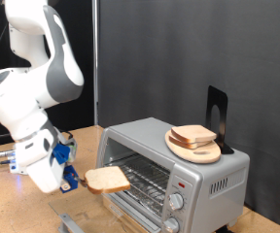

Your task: Make a piece of toast with the oven

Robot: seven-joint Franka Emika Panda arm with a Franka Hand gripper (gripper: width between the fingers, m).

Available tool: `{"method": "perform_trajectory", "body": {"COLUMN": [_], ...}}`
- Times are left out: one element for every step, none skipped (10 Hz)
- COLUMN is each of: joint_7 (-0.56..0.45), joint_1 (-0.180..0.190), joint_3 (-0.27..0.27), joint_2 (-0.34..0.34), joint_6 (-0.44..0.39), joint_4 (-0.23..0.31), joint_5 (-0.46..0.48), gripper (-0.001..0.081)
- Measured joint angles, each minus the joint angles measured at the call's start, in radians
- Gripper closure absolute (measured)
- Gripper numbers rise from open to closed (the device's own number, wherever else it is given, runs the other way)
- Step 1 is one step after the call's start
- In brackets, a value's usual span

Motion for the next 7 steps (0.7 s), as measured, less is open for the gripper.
{"method": "perform_trajectory", "body": {"joint_7": [0.0,0.001,0.008,0.032,0.058,0.078,0.096], "joint_1": [0.008,0.016,0.026,0.035,0.043,0.05,0.056], "joint_3": [0.016,0.032,0.048,0.066,0.082,0.095,0.107], "joint_2": [-0.013,-0.027,-0.041,-0.054,-0.065,-0.074,-0.082], "joint_6": [0.027,0.055,0.083,0.102,0.114,0.119,0.122], "joint_4": [-0.025,-0.05,-0.075,-0.095,-0.109,-0.116,-0.119], "joint_5": [0.004,0.008,0.013,0.014,0.018,0.027,0.037], "gripper": [0.0537,0.0537,0.0537,0.0537,0.0537,0.0537,0.0537]}}
